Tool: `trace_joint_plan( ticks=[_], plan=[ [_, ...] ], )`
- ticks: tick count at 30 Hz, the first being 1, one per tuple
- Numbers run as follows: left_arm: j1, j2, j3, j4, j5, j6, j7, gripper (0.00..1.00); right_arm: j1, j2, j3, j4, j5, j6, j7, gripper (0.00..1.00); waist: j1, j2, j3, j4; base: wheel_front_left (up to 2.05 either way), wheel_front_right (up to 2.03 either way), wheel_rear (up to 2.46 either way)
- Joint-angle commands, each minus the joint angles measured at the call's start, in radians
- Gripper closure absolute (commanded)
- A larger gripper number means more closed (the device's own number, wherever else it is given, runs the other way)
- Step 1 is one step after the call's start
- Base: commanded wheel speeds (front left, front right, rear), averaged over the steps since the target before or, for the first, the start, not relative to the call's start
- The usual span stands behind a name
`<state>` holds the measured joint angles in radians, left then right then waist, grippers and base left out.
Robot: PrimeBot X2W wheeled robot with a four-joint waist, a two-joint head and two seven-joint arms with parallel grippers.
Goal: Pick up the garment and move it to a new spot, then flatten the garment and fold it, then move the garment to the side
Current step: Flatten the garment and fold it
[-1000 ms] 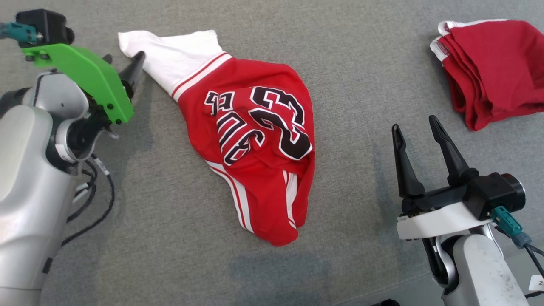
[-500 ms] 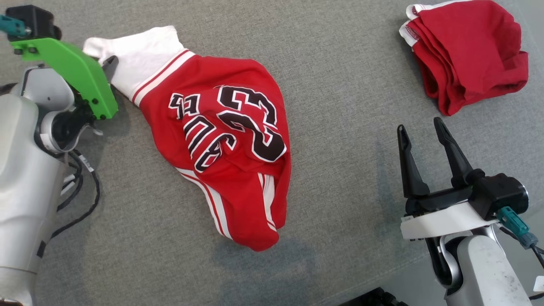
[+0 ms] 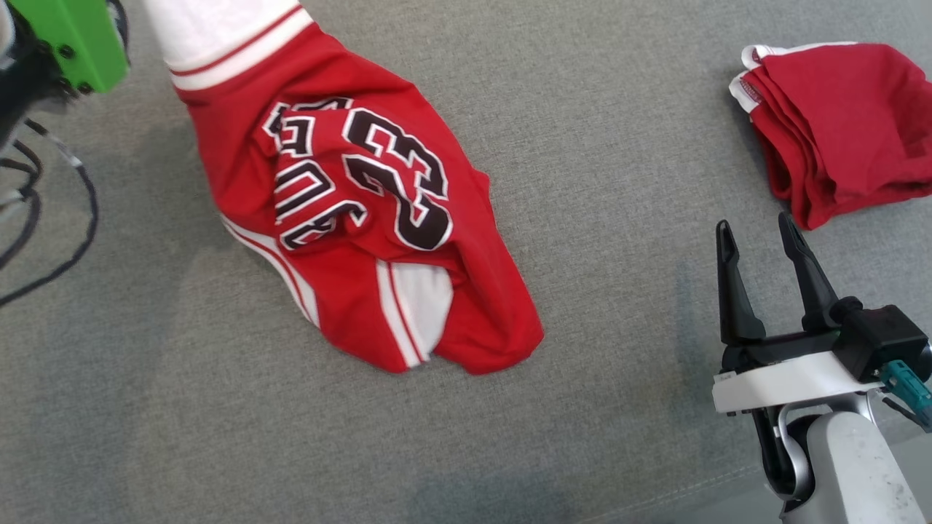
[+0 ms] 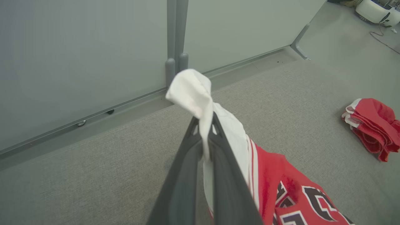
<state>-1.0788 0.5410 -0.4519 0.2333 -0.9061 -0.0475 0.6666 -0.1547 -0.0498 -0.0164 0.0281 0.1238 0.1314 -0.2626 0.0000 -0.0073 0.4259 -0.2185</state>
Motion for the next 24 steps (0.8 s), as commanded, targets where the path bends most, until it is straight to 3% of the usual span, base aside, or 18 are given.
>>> trace_joint_plan(
  ticks=[1,6,12,17,22,24],
  plan=[
    [-0.031,0.03,0.012,-0.035,-0.004,0.019,0.027,1.0,0.013,-0.002,-0.004,0.005,0.01,-0.001,-0.003,0.0,0.0,0.0073,-0.044,0.041,0.0,0.0,0.0],
    [-0.105,0.127,0.04,-0.126,0.02,0.057,0.122,1.0,0.023,-0.002,-0.005,0.009,0.028,-0.001,-0.003,0.0,0.0,0.0073,-0.086,0.059,0.0,0.0,0.0],
    [-0.173,0.218,0.062,-0.192,0.038,0.064,0.202,1.0,0.045,-0.002,-0.02,0.018,0.035,-0.001,-0.003,0.0,0.0,0.0073,-0.134,0.08,0.0,0.0,0.0],
    [-0.167,0.215,0.057,-0.251,0.03,0.064,0.211,1.0,0.054,-0.002,-0.018,0.024,0.04,-0.001,-0.003,0.0,0.0,0.0073,-0.163,0.097,0.0,0.0,0.0],
    [-0.046,0.209,0.016,-0.37,-0.011,0.063,0.235,1.0,0.066,-0.002,-0.019,0.022,0.041,-0.001,-0.003,0.0,0.0,0.0073,-0.177,0.108,0.0,0.0,0.0],
    [0.047,0.184,-0.005,-0.456,-0.038,0.088,0.224,1.0,0.071,-0.002,-0.025,0.02,0.038,-0.001,-0.003,0.0,0.0,0.0073,-0.18,0.117,0.0,0.0,0.0]
  ],
)
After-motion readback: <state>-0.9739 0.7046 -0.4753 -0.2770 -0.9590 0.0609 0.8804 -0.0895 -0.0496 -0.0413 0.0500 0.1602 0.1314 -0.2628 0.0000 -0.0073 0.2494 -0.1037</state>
